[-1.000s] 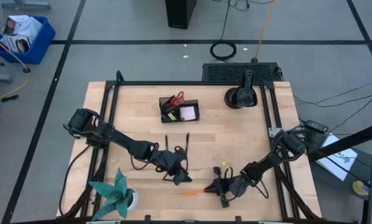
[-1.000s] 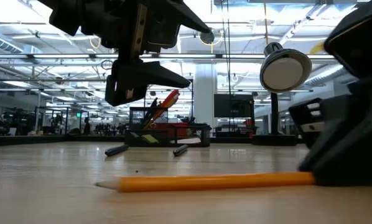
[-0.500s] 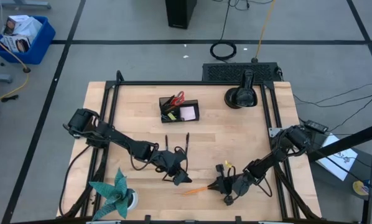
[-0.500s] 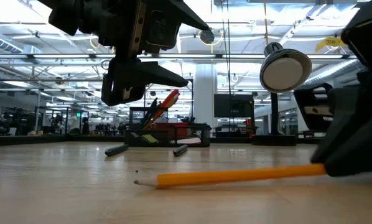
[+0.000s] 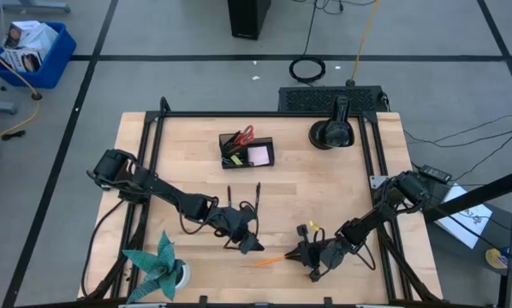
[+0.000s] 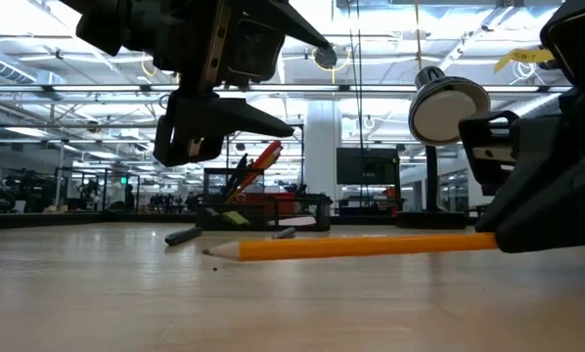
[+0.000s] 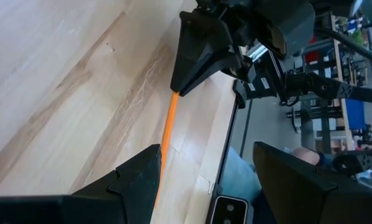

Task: Pick and place office supplies into organizer
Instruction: Put the orange pencil into the black desk organizer

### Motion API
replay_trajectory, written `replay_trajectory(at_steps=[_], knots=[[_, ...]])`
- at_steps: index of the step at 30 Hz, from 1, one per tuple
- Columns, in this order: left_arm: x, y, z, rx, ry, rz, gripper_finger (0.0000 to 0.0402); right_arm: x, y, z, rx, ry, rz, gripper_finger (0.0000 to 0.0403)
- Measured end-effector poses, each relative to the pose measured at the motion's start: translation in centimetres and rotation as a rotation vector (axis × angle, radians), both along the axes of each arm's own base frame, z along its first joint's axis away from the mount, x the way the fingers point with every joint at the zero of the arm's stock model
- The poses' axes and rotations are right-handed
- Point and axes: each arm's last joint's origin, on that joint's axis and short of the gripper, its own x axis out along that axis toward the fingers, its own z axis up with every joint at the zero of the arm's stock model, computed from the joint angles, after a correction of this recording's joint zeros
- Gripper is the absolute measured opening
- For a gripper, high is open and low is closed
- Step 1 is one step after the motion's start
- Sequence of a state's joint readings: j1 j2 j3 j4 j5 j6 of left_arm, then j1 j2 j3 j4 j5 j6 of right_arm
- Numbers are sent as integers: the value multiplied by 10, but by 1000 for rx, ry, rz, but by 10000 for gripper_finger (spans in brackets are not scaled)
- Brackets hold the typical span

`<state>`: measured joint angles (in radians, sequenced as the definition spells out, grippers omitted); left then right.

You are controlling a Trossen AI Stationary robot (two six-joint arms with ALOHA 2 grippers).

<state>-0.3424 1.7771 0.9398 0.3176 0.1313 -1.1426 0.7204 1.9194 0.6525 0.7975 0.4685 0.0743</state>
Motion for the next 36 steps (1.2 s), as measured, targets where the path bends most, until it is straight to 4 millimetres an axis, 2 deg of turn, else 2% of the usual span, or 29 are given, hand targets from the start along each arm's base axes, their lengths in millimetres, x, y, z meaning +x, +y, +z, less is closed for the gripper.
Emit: replay_trajectory(at_steps=[15,26,36], knots=[[-2,-3,-1,-44,41,23,257,4,3,10,-80,-122,43,15],[-9,-15,-6,-93,126,32,257,6,4,15,-77,-172,45,15],[-3,-23,-28,-140,152,25,257,14,-3,17,-85,-185,-3,15]])
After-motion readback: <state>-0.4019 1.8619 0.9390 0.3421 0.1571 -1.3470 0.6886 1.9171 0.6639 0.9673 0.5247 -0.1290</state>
